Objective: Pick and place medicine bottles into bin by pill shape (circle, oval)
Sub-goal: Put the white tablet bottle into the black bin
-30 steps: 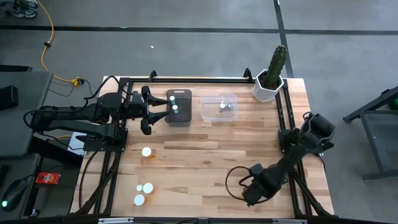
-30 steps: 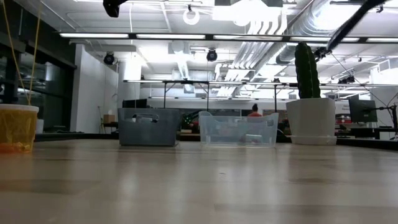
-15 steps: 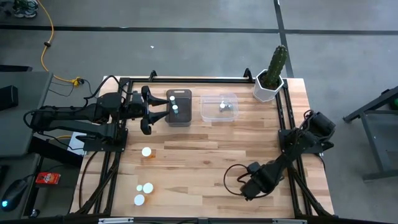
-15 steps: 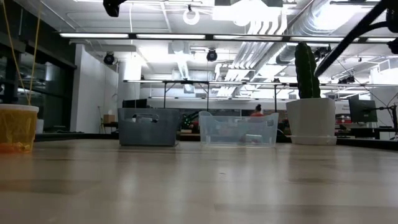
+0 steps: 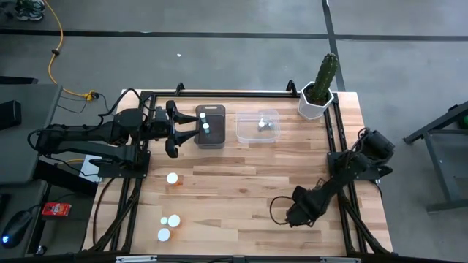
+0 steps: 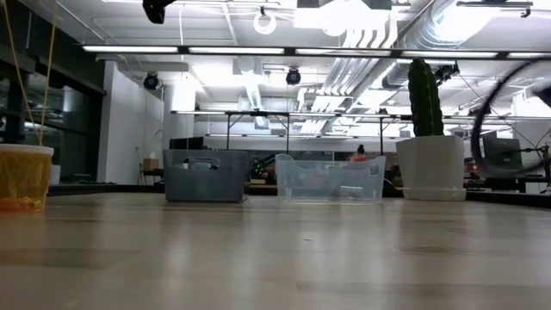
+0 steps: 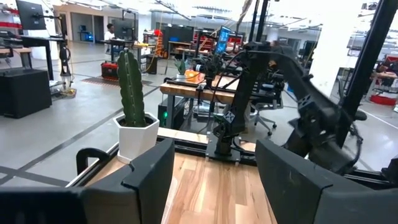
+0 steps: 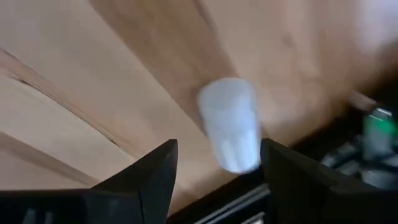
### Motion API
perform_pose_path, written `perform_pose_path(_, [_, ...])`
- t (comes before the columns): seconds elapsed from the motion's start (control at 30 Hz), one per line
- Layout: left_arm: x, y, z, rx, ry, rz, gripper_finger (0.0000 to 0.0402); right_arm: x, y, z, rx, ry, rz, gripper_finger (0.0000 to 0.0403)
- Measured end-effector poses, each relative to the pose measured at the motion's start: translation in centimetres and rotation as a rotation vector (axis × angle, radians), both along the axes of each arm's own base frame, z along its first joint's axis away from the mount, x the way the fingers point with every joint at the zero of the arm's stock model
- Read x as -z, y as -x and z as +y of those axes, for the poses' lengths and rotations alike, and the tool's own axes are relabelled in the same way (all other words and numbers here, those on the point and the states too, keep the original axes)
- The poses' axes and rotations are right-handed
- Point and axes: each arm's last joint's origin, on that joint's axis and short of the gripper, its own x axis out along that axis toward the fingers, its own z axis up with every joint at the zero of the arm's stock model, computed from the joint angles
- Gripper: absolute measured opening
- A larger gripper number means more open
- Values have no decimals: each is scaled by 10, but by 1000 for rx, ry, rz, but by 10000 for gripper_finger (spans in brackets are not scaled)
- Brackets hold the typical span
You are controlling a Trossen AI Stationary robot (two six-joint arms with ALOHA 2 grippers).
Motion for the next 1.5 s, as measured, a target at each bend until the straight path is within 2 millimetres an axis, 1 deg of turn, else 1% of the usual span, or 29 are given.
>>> perform_pose_path(0.07, [0, 0, 0, -1, -1, 0, 214, 12, 4, -5, -1, -17, 14, 222])
perform_pose_path(0.13, [0, 0, 0, -1, -1, -4, 214, 19, 7, -11, 9, -6, 34, 222])
perform_pose_path(0.27, [-2, 0, 0, -1, 2, -19, 214, 26, 8, -20, -7, 2, 36, 222])
perform_pose_path(0.33, [-2, 0, 0, 0, 17, -30, 214, 29, 7, -21, -7, -17, 26, 222])
perform_pose_path(0.47, [-3, 0, 0, 0, 31, -35, 214, 33, 6, -20, 8, -56, 12, 214])
perform_pose_path(0.7, [-2, 0, 0, -18, 32, -36, 214, 32, 8, -20, 35, -60, 45, 165])
perform_pose_path(0.83, [-2, 0, 0, -20, 32, -36, 214, 31, 10, -22, 18, -53, 72, 156])
perform_pose_path(0.93, [-2, 0, 0, -20, 32, -36, 214, 31, 10, -22, 4, -62, 73, 170])
perform_pose_path(1.13, [-2, 0, 1, -21, 32, -35, 214, 31, 10, -23, -23, -108, 93, 231])
perform_pose_path(1.2, [-2, 0, 1, -21, 32, -35, 214, 31, 10, -22, -20, -117, 99, 246])
perform_pose_path(1.33, [-2, 0, 1, -21, 32, -36, 214, 31, 10, -22, -12, -126, 106, 254])
perform_pose_path(1.5, [-2, 0, 1, -21, 32, -35, 214, 31, 10, -22, -15, -128, 106, 247])
